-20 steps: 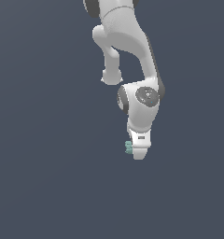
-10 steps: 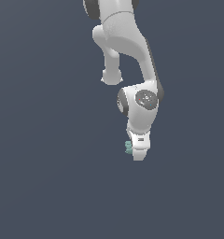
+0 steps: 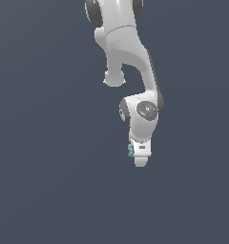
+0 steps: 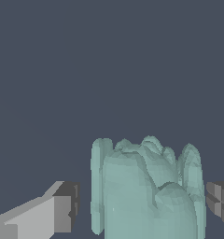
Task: Pick up the object and move it to a goal position.
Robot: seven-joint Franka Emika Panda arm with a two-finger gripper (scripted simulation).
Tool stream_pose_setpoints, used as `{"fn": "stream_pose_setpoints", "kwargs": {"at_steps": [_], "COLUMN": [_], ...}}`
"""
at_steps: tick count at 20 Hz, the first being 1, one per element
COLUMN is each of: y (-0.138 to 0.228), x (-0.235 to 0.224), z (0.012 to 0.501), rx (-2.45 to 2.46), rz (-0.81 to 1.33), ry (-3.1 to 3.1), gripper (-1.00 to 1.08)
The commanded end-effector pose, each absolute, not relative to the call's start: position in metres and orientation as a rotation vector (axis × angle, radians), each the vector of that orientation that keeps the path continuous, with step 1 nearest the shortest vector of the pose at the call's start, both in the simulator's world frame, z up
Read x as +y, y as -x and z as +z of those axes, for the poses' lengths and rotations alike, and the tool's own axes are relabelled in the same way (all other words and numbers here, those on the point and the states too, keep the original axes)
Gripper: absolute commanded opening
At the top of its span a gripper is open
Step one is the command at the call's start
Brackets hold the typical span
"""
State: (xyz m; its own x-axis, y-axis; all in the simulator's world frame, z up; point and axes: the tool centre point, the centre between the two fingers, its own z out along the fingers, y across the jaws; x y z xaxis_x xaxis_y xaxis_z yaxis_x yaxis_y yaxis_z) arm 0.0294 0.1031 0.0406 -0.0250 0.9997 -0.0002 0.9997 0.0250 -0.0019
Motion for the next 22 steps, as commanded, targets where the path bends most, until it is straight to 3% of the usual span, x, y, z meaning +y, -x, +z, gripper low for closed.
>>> {"fn": "stream_pose_setpoints", "kwargs": {"at_steps": [1, 14, 22], "y": [-0.030, -0.030, -0.022], "x": [0.103, 0.103, 0.106], "z": [0.040, 0.043, 0.072], "rx": [-2.249, -2.249, -2.250], "rz": [0.000, 0.000, 0.002], "ry": [2.194, 2.194, 2.194], "gripper": [-1.00, -1.00, -1.00]}}
